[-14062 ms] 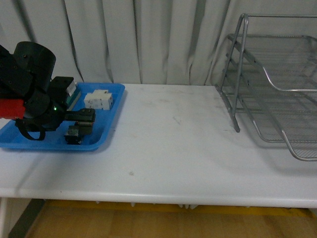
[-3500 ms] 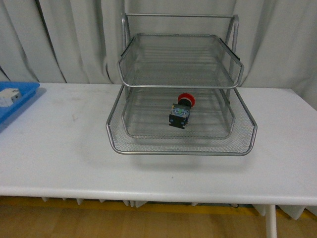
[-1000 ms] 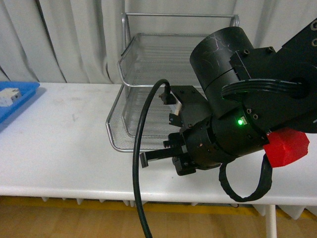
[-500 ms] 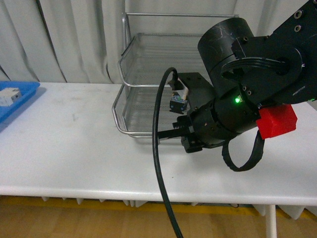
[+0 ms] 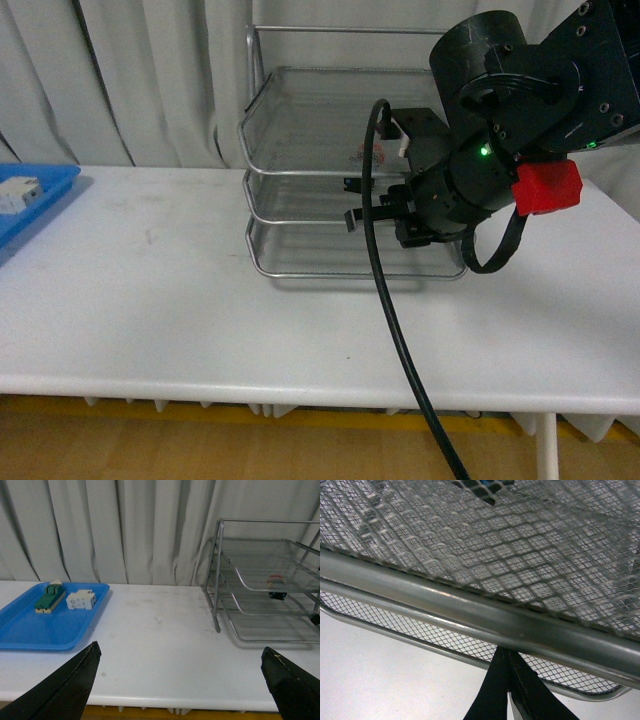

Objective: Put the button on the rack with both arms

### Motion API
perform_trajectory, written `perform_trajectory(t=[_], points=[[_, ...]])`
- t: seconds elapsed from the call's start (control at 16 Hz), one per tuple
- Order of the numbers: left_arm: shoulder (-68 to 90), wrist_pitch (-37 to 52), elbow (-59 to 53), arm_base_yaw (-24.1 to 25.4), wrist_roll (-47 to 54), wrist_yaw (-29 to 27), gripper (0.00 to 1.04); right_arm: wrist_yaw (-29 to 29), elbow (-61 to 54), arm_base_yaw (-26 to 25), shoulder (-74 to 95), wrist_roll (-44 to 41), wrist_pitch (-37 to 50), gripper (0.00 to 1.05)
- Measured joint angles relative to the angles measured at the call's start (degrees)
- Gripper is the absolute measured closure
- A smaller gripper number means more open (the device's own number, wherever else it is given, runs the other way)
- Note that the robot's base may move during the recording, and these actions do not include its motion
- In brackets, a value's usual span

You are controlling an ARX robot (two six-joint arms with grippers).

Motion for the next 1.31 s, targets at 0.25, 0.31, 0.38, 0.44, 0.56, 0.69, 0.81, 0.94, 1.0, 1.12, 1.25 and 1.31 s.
perform_trajectory(t=[0.25, 0.31, 0.38, 0.44, 0.56, 0.69, 0.81, 0.94, 1.0, 1.12, 1.25, 1.31], points=[[0.0, 0.0, 0.0, 0.0, 0.0, 0.02, 0.07, 0.33, 0.37, 0.04, 0.46, 0.83, -0.11, 1.03], [0.0, 0.0, 0.0, 0.0, 0.0, 0.02, 0.07, 0.42, -0.09, 0.04, 0.35, 1.36, 0.39, 1.03], [0.0, 0.0, 0.0, 0.0, 0.0, 0.02, 0.07, 0.44, -1.31, 0.0, -0.55, 2.05, 0.68, 1.03], [0.0, 0.0, 0.0, 0.0, 0.0, 0.02, 0.07, -0.11, -3.3, 0.0, -2.25, 3.26, 1.75, 1.03], [0.0, 0.0, 0.0, 0.0, 0.0, 0.02, 0.07, -3.87, -9.51, 0.0, -8.41, 6.8, 5.25, 1.03], [0.0, 0.0, 0.0, 0.0, 0.0, 0.02, 0.07, -8.33, -18.08, -0.92, -18.23, 12.44, 10.78, 1.03], [0.0, -0.02, 0.0, 0.0, 0.0, 0.02, 0.07, -11.74, -28.04, -4.13, -27.76, 16.5, 16.0, 1.03], [0.0, 0.0, 0.0, 0.0, 0.0, 0.02, 0.07, -14.43, -38.53, -9.35, -38.71, 19.87, 20.61, 1.03], [0.0, 0.0, 0.0, 0.0, 0.0, 0.02, 0.07, -15.76, -43.04, -12.96, -45.18, 20.55, 21.68, 1.03], [0.0, 0.0, 0.0, 0.0, 0.0, 0.02, 0.07, -18.38, -46.23, -17.88, -51.65, 20.41, 20.46, 1.03], [0.0, 0.0, 0.0, 0.0, 0.0, 0.02, 0.07, -19.37, -47.23, -20.55, -53.96, 19.71, 20.24, 1.03], [0.0, 0.0, 0.0, 0.0, 0.0, 0.02, 0.07, -19.85, -47.45, -21.97, -54.95, 19.41, 19.76, 1.03]])
